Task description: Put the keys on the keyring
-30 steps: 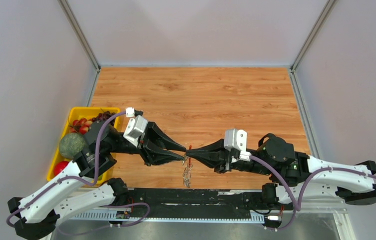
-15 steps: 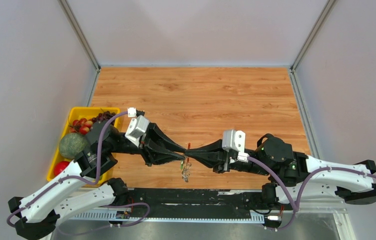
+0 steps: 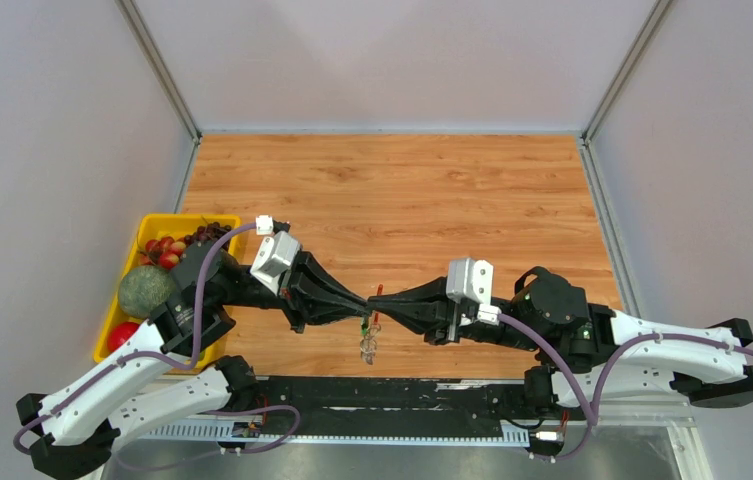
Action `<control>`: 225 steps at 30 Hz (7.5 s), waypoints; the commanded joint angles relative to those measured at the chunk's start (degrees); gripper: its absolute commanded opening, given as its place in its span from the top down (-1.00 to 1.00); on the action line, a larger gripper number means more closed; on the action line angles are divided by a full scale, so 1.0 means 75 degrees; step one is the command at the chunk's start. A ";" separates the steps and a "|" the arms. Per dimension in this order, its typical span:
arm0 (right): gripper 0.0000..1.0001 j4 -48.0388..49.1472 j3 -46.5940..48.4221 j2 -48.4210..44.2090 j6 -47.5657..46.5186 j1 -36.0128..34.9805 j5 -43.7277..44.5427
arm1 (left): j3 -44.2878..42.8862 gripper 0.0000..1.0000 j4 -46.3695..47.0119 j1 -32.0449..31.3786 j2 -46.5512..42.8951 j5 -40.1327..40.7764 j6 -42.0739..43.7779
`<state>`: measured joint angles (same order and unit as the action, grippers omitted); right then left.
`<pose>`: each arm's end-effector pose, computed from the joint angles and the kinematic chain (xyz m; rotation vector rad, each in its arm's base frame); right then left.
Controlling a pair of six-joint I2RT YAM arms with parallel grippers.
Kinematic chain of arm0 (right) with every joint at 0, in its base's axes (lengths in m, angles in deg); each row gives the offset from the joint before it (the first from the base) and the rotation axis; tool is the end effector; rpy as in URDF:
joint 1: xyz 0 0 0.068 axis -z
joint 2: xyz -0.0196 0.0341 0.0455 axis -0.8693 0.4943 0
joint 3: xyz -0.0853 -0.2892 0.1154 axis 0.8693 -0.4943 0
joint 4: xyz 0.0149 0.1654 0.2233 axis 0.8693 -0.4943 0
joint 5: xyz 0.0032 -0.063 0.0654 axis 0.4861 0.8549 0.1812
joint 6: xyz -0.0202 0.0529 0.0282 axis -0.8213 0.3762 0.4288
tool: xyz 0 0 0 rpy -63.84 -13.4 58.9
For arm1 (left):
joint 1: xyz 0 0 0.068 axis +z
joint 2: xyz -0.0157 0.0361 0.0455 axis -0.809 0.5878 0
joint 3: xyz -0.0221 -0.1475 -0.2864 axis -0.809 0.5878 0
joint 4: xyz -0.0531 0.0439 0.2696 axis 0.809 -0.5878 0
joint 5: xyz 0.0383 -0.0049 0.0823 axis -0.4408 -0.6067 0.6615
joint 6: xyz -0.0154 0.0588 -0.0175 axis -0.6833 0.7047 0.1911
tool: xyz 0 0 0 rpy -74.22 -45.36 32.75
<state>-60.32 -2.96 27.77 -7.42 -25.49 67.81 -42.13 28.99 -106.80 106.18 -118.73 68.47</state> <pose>0.0160 0.1781 0.4870 -1.0739 1.0324 1.0325 0.0534 -0.1256 0.4601 1.0882 1.1642 -1.5309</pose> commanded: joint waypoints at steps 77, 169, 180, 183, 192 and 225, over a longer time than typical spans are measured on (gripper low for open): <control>1.00 -0.5500 0.2679 0.2310 0.2560 0.0786 -0.1114 | -0.0809 0.93 -0.4139 -0.0042 0.0797 -0.0968 0.2566; 1.00 -0.1405 0.0745 0.0227 0.0572 0.0335 -0.0664 | -0.0083 0.36 -0.1609 -0.0043 0.0109 -0.1043 0.1235; 1.00 -0.1643 0.0826 0.0304 0.0641 0.0263 -0.0568 | -0.0497 0.07 -0.2328 -0.0047 -0.0283 0.0053 0.1624; 1.00 -0.1730 0.0886 0.0408 0.0678 0.0258 -0.0537 | -0.0542 0.06 -0.2306 -0.0046 -0.0336 0.0387 0.1631; 1.00 -0.1817 0.1015 0.0480 0.0694 0.0181 -0.0515 | -0.0366 0.14 -0.1677 -0.0035 -0.0327 0.0295 0.1337; 1.00 -0.1190 0.1225 0.0639 0.0258 -0.0270 0.0484 | 0.0081 0.36 -0.1305 -0.0049 -0.0448 -0.0214 0.1004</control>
<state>-73.57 3.31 32.38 -4.58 -26.93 70.30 -41.71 16.86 -106.91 103.54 -118.92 77.06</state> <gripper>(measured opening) 0.005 0.326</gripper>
